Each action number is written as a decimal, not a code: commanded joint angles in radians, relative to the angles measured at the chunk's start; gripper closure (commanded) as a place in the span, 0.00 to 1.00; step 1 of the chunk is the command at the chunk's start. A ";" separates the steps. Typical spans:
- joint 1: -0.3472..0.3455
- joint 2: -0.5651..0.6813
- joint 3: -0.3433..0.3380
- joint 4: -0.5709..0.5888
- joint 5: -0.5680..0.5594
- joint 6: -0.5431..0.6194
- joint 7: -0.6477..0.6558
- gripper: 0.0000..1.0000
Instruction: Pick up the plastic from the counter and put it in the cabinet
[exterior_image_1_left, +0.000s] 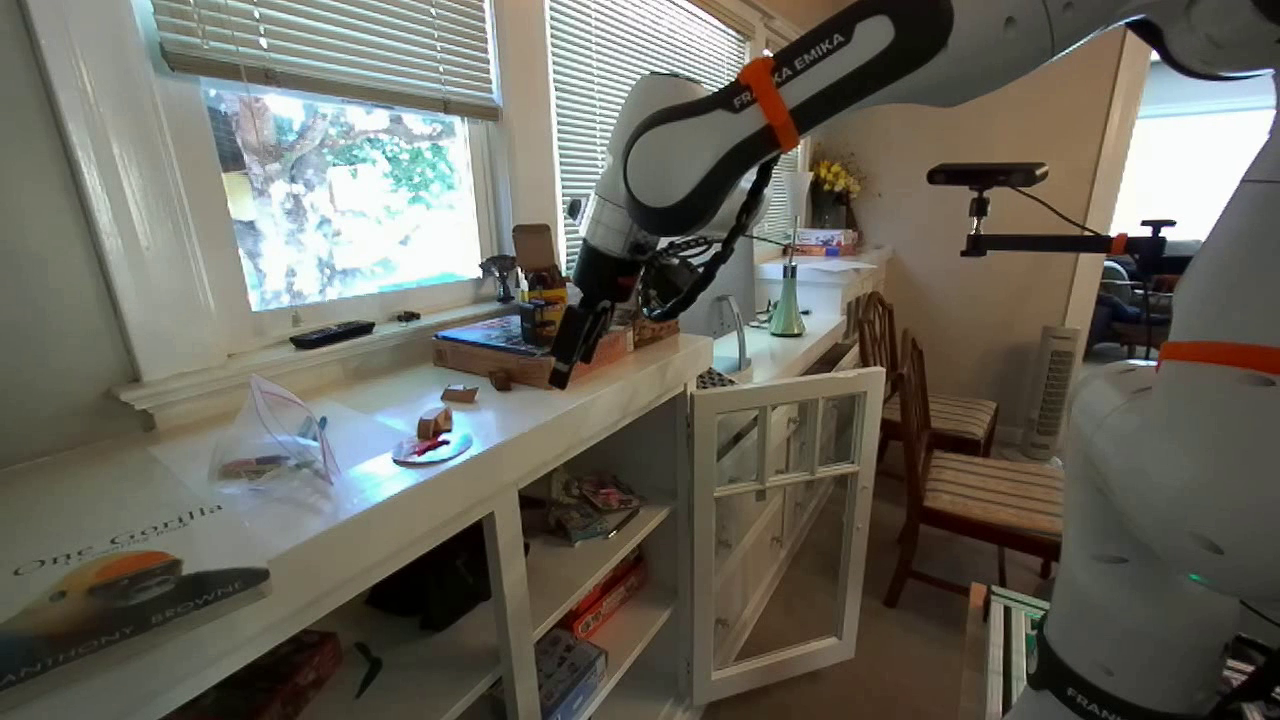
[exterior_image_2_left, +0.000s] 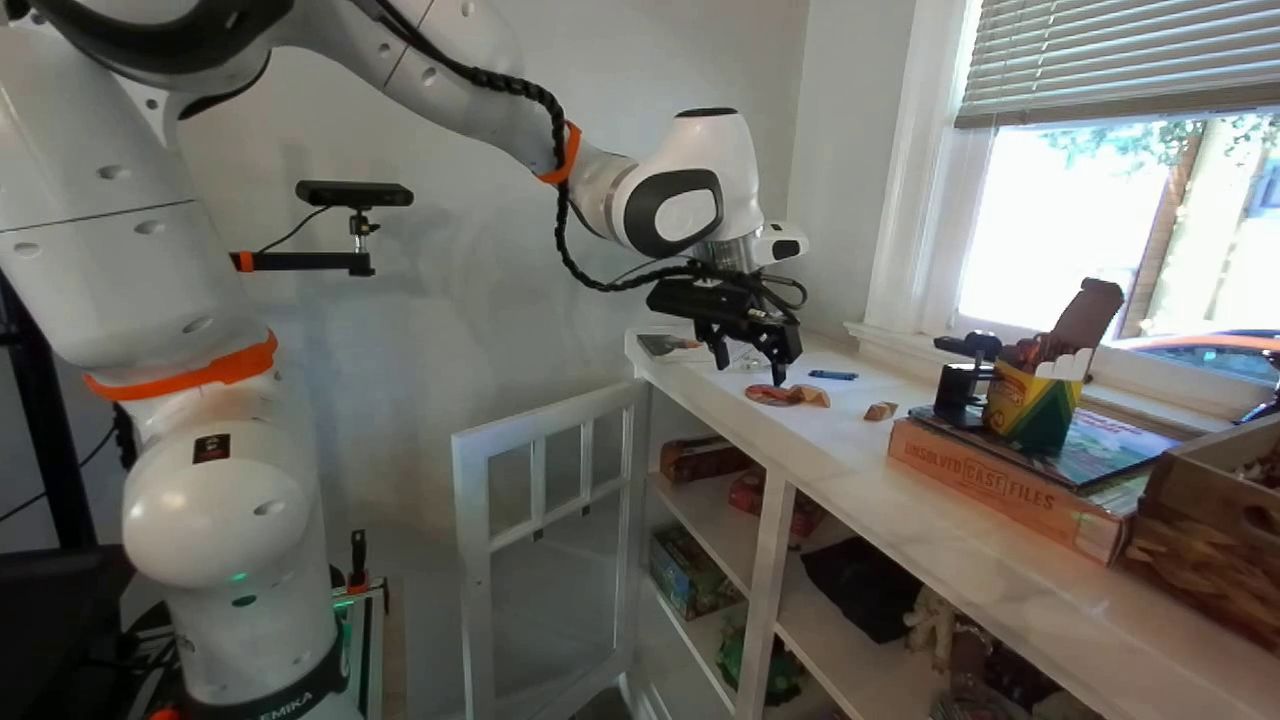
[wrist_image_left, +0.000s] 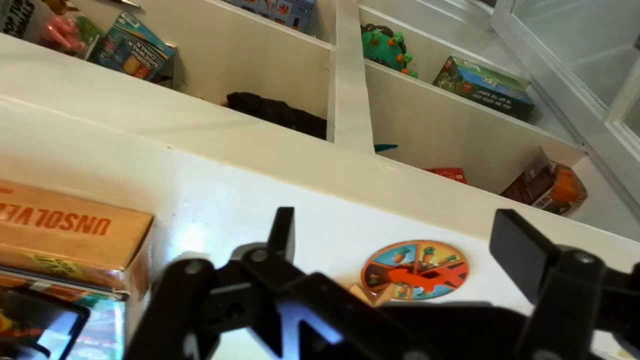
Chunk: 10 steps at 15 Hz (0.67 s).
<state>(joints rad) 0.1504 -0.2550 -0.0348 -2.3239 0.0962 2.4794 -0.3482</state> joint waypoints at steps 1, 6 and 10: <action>-0.008 0.010 0.022 0.012 0.003 -0.002 0.002 0.00; -0.004 0.024 0.030 0.023 0.003 -0.002 0.007 0.00; -0.038 0.033 0.050 0.035 -0.047 0.005 0.128 0.00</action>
<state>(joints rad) 0.1487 -0.2323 -0.0132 -2.3019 0.0909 2.4794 -0.3233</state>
